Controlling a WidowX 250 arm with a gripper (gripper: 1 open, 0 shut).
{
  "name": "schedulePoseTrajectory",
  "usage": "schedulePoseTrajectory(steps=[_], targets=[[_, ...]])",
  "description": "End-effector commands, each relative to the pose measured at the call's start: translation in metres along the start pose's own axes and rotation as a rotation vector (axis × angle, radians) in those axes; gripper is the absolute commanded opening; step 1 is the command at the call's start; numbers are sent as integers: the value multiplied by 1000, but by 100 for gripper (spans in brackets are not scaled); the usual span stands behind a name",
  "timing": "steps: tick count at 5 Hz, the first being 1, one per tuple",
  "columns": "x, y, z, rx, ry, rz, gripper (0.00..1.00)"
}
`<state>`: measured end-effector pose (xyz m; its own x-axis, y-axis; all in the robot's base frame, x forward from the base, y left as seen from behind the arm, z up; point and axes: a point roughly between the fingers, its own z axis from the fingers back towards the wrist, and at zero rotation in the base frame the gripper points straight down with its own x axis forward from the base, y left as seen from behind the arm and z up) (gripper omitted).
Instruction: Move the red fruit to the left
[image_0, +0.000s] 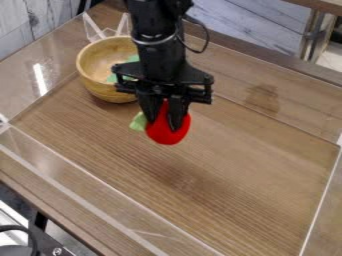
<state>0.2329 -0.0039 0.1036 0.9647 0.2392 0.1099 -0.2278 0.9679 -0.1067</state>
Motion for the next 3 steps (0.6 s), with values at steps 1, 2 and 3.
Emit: schedulePoseTrajectory(steps=[1,2,3], targets=[[1,-7,14,-11,-39,-3,0],[1,-6,18,-19,-34,-28,0],[2,-3,21,-26,-31,-50,0]])
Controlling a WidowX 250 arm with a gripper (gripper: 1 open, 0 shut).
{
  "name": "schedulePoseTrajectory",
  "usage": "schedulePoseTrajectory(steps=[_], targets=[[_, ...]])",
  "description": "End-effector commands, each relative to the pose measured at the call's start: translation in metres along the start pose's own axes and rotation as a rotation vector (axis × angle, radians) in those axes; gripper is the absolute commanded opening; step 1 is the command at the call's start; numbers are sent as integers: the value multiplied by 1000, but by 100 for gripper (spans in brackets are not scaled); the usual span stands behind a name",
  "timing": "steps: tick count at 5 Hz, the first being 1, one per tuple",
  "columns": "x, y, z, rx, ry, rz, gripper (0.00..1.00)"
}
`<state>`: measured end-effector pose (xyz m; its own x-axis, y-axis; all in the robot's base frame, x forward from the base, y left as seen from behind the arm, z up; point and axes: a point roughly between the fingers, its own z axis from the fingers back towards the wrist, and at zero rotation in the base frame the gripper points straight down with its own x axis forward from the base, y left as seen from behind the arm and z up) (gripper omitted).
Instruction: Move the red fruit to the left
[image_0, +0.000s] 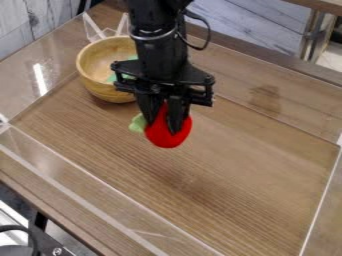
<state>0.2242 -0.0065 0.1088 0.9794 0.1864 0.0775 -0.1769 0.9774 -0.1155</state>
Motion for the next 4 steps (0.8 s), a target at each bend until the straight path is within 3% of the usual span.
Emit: schedulePoseTrajectory(steps=[1,2,4], targets=[[16,9,22,-9,-70,-26,0],[21,28,25,3,-73,-43,0],[0,60,11,30,-69,-82,0]])
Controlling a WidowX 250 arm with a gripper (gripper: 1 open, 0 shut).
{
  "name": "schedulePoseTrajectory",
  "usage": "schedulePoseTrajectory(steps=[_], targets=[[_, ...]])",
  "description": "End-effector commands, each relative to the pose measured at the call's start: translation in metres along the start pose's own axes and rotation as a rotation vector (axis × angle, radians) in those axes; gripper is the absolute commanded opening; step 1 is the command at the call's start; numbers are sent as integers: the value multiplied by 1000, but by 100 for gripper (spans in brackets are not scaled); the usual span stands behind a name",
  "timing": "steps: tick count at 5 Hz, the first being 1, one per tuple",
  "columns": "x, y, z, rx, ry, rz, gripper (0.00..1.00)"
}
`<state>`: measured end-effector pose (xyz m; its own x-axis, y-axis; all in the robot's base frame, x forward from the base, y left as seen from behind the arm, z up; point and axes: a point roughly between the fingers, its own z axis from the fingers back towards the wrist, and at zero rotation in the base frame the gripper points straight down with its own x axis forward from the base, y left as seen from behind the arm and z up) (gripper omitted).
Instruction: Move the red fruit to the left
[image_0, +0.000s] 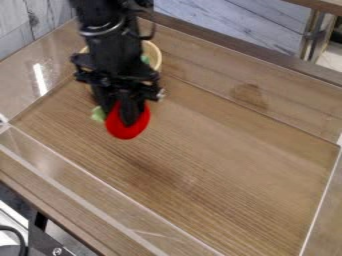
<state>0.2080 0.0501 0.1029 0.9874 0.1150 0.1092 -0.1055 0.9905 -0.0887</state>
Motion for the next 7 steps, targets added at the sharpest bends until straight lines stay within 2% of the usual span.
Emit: schedulePoseTrajectory(steps=[1,2,4,6,7], targets=[[2,32,0,21,-40,2,0],[-1,52,-14,30,-32,21,0],[-9,69,-25,51,-11,94,0],[15,103,-33,54,4,70,0],[14,105,-30,47,19,2,100]])
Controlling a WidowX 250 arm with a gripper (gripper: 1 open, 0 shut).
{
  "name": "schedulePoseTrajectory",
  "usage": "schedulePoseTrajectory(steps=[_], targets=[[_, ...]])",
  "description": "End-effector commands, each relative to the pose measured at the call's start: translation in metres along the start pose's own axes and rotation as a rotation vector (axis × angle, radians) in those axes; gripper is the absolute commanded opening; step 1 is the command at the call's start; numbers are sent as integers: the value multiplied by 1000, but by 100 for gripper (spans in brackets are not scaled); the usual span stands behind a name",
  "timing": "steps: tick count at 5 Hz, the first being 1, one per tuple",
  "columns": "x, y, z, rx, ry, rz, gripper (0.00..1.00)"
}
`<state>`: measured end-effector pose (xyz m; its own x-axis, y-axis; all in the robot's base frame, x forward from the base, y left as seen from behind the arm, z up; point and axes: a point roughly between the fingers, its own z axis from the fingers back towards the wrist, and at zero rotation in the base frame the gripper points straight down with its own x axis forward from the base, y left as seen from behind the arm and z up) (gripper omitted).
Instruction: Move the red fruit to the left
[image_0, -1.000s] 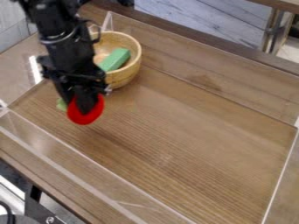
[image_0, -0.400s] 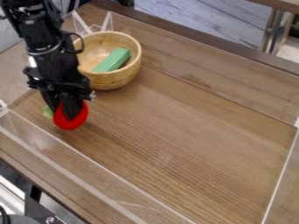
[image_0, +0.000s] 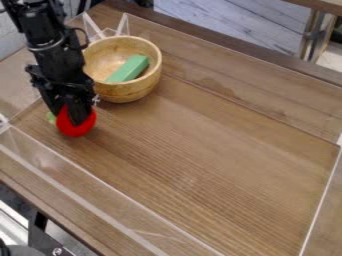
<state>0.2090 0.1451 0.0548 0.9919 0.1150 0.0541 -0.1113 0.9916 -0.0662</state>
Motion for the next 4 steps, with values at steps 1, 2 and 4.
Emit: schedulePoseTrajectory(steps=[1,2,4], targets=[[6,7,13,19,-25,-63,0],[5,1,3,19,-21,-51,0],[5,-8,-19,17,-9,-31,100]])
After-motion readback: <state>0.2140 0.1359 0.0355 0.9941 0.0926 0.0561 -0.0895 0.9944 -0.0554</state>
